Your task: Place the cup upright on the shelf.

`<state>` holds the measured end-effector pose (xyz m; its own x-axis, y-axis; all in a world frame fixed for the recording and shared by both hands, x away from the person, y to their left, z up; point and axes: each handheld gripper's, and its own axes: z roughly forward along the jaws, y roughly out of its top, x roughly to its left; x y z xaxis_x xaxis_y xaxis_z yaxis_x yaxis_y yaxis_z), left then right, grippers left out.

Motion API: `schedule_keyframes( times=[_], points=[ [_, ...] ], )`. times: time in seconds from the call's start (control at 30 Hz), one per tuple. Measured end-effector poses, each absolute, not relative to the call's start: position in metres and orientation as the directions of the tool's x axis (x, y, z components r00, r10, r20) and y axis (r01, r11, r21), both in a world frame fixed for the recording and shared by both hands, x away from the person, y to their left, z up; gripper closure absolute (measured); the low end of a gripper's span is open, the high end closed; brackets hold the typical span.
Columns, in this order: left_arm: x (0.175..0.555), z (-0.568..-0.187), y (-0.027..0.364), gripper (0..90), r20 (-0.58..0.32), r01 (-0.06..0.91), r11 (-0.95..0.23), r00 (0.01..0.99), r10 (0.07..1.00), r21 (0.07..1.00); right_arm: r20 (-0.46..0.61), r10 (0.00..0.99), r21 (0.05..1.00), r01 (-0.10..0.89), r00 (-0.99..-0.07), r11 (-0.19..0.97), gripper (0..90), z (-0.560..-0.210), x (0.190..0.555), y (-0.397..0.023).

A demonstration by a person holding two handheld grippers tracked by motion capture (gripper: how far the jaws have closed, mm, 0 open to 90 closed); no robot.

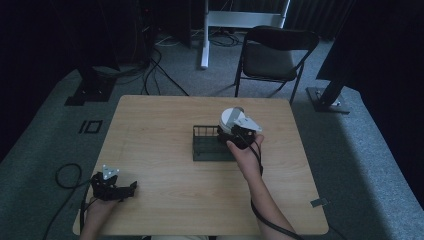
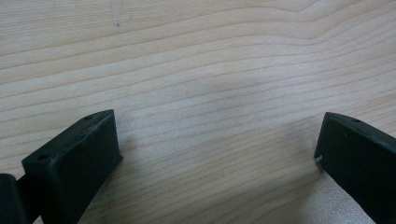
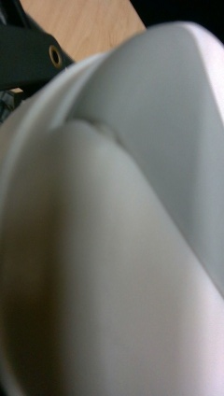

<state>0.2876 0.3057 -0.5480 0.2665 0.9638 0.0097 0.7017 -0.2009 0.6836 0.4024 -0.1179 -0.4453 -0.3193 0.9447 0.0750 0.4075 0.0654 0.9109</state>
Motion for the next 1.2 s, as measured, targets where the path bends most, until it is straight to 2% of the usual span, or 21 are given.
schedule_keyframes(
  times=[0.33,0.57,0.7,0.77,1.0,1.2],
  points=[
    [0.288,-0.548,0.306,0.1,0.01,0.702,-0.201,0.267,0.964,0.683,0.082,0.975,0.894,0.448,-0.208,0.02,17.9,-0.465,0.41,-0.106],
    [0.288,-0.548,0.306,0.1,0.01,0.702,-0.201,0.267,0.964,0.683,0.015,0.985,0.889,0.453,-0.17,0.064,17.9,-0.472,0.41,-0.093],
    [0.288,-0.548,0.306,0.1,0.01,0.701,-0.204,0.27,0.963,0.683,-0.004,0.984,0.887,0.454,-0.18,0.087,18.0,-0.473,0.411,-0.09],
    [0.288,-0.548,0.306,0.1,0.01,0.701,-0.203,0.27,0.963,0.684,0.028,0.981,0.88,0.47,-0.193,0.067,18.0,-0.473,0.411,-0.091],
    [0.288,-0.548,0.306,0.1,0.01,0.701,-0.203,0.27,0.963,0.684,0.04,0.976,0.863,0.5,-0.215,0.075,18.0,-0.477,0.411,-0.089],
    [0.288,-0.548,0.306,0.1,0.01,0.701,-0.203,0.27,0.963,0.684,0.018,0.976,0.853,0.513,-0.218,0.099,18.0,-0.481,0.411,-0.085]
  ],
)
